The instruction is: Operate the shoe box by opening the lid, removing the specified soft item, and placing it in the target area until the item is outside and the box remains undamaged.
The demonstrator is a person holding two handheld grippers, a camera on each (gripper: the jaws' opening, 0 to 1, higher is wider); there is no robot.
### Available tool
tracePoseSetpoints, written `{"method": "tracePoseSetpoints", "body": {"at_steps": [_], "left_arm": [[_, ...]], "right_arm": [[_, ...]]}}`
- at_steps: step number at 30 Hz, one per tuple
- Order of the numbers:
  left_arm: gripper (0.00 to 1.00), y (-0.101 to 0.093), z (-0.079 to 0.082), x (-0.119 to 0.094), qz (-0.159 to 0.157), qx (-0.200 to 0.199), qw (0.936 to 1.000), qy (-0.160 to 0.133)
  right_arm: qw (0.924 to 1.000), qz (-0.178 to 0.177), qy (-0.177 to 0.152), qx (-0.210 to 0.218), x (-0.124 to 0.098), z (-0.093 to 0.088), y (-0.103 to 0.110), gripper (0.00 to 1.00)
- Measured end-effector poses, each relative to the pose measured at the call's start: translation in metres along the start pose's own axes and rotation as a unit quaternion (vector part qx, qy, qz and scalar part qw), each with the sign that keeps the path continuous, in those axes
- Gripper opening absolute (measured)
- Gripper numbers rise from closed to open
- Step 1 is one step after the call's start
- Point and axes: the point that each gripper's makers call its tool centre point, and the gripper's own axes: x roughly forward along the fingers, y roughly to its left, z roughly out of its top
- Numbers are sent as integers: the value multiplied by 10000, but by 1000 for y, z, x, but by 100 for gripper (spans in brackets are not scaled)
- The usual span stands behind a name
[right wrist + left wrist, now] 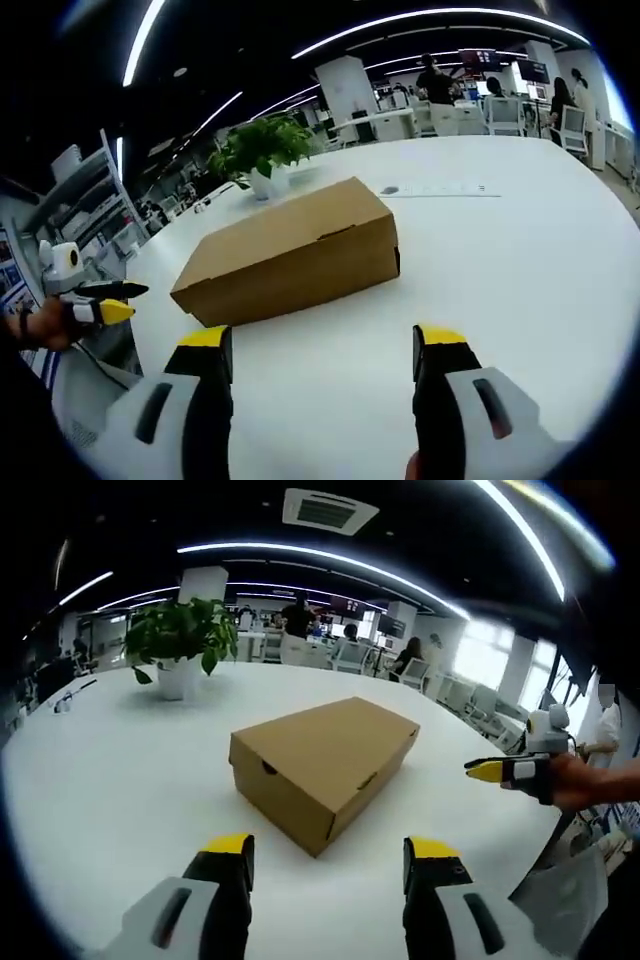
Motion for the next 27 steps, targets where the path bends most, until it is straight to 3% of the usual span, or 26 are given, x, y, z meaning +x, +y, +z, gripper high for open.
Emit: {"method": "tracePoseSetpoints", "body": {"at_steps": [7,13,17,27], "left_arm": [[59,4,-7,20,123,-284,9995,40],[59,4,-11,35,154,-407,9990,66],[59,5,-5,44,202,-516,9985,-19],[53,5,1,66,142,-445,9989,10]], "right_arm": [[9997,113,160,-141,29,11,-13,68],[9998,201,75,40,50,27,-23,68],[9997,232,73,19,63,36,-28,68],[9995,253,-13,181,74,54,-18,65]]}}
